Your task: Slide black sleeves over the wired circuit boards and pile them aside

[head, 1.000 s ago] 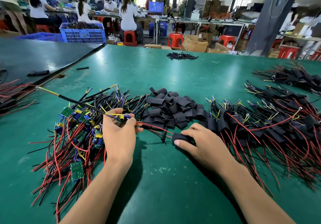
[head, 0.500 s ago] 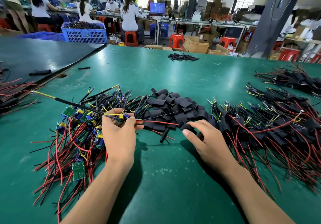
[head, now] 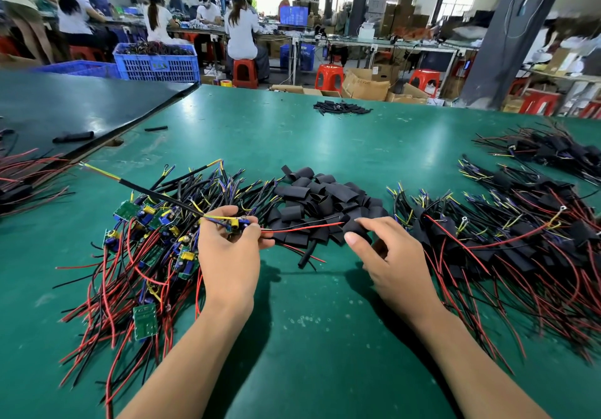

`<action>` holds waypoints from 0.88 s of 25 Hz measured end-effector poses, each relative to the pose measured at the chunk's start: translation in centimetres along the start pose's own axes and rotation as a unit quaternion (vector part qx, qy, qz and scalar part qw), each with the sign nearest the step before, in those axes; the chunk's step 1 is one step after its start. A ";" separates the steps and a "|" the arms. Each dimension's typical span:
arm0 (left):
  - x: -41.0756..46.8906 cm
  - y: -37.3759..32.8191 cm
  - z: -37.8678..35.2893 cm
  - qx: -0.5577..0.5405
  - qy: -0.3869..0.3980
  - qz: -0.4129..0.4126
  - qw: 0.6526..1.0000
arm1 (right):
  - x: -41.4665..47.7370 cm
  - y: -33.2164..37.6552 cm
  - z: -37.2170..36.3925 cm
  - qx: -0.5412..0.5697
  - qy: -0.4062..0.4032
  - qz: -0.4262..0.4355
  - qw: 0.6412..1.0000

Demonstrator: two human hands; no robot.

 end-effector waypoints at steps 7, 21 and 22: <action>-0.2 0.0 -0.5 0.026 0.025 -0.004 0.999 | 0.0 0.0 -0.2 -0.022 0.010 0.005 1.000; -1.5 0.9 -3.1 0.006 0.138 0.038 0.990 | -1.1 2.7 -3.0 -0.294 0.137 0.109 0.940; -1.7 1.3 -3.4 -0.006 0.157 0.060 0.986 | -1.2 2.7 -3.3 -0.298 0.145 0.106 0.937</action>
Point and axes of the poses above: each hand's wrist, its own x-axis towards the middle knuckle, its own z-axis out of the back of the hand, y = z × x, the point moved 9 cm from there along x, towards the middle knuckle, and after that the axes turned 1 degree about x, right-handed, at the moved point
